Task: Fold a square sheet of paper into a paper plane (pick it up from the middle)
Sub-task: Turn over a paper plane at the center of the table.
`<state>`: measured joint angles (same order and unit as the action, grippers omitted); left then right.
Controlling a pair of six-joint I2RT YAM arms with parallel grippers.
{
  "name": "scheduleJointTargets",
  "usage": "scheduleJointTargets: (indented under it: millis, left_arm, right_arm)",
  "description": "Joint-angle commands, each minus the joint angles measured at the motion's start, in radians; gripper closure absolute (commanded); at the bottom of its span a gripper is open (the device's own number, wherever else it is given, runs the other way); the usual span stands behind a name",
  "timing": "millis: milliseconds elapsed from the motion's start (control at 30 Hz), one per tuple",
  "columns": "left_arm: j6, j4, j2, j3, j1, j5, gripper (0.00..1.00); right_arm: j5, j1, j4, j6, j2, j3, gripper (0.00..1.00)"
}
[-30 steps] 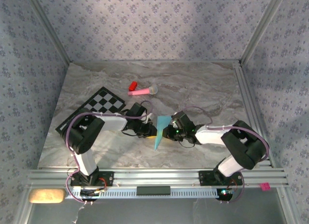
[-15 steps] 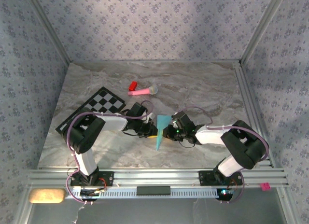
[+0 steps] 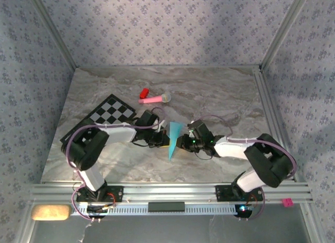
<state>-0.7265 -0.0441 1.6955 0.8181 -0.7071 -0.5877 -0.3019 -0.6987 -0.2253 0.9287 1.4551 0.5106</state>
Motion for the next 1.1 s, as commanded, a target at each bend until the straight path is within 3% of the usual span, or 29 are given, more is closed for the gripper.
scheduleJointTargets:
  millis: [0, 133, 467, 833, 1067]
  left_arm:
    - [0.046, -0.133, -0.072, 0.047, -0.023, 0.153, 1.00]
    - [0.060, -0.213, -0.096, 0.066, -0.044, 0.267, 1.00]
    - [0.055, -0.235, -0.117, 0.065, -0.050, 0.305, 1.00]
    - [0.062, -0.249, -0.096, 0.077, -0.054, 0.301, 1.00]
    - [0.057, -0.250, -0.056, 0.100, -0.053, 0.282, 0.91]
  right_arm:
    - [0.007, 0.005, 0.043, -0.001, -0.056, 0.007, 0.71]
    - [-0.001, -0.002, 0.042, -0.001, -0.071, 0.036, 0.65]
    - [-0.032, -0.009, 0.030, 0.013, 0.055, 0.148, 0.56]
    - [-0.053, -0.002, 0.011, 0.030, 0.197, 0.194, 0.82]
    - [-0.051, 0.001, -0.043, 0.057, 0.214, 0.163, 0.87]
